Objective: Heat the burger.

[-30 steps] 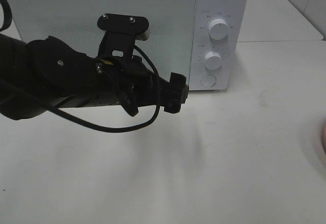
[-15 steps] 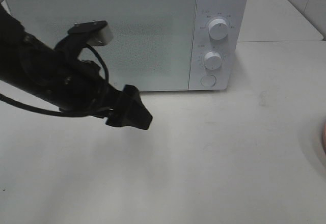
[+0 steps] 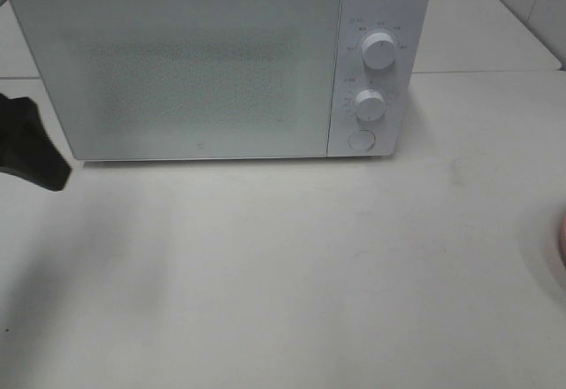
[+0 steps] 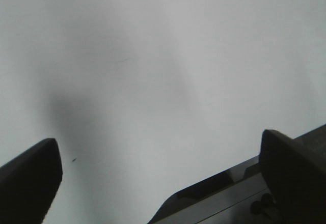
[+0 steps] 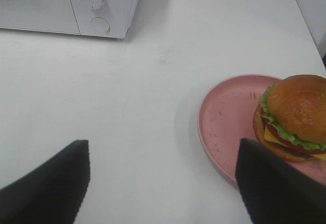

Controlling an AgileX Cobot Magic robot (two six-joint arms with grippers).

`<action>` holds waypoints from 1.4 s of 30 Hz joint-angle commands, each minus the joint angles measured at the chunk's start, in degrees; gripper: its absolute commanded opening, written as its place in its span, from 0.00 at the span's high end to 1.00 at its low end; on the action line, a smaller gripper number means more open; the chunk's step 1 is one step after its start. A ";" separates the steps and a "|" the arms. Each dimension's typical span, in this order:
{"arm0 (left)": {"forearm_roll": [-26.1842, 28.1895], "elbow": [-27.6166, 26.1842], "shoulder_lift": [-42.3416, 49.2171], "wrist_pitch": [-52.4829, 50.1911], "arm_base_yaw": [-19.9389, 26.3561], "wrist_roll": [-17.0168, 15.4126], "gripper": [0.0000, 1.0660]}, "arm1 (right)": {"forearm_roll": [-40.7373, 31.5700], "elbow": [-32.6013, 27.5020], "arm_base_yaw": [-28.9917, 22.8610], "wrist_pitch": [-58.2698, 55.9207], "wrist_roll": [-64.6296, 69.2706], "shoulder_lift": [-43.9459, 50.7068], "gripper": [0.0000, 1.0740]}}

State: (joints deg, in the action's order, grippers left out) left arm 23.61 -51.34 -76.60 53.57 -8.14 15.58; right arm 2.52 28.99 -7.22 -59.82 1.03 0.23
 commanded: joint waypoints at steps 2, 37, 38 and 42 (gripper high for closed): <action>-10.20 0.29 6.13 5.56 3.78 -7.68 0.06 | -0.06 0.06 0.34 0.52 -0.57 1.60 0.29; -19.08 22.86 52.77 6.02 4.13 -13.06 0.06 | -0.06 0.06 0.34 0.52 -0.57 1.60 0.29; -18.62 22.86 55.75 6.02 4.13 -13.06 0.06 | -0.06 0.06 0.34 0.52 -0.57 1.60 0.29; -18.33 22.86 60.16 5.96 4.13 -13.06 0.06 | -0.06 0.06 0.34 0.52 -0.57 1.60 0.29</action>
State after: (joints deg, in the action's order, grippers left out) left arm 4.58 -28.76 -17.30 60.16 -4.01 2.98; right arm 2.52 28.99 -7.22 -59.82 1.03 0.23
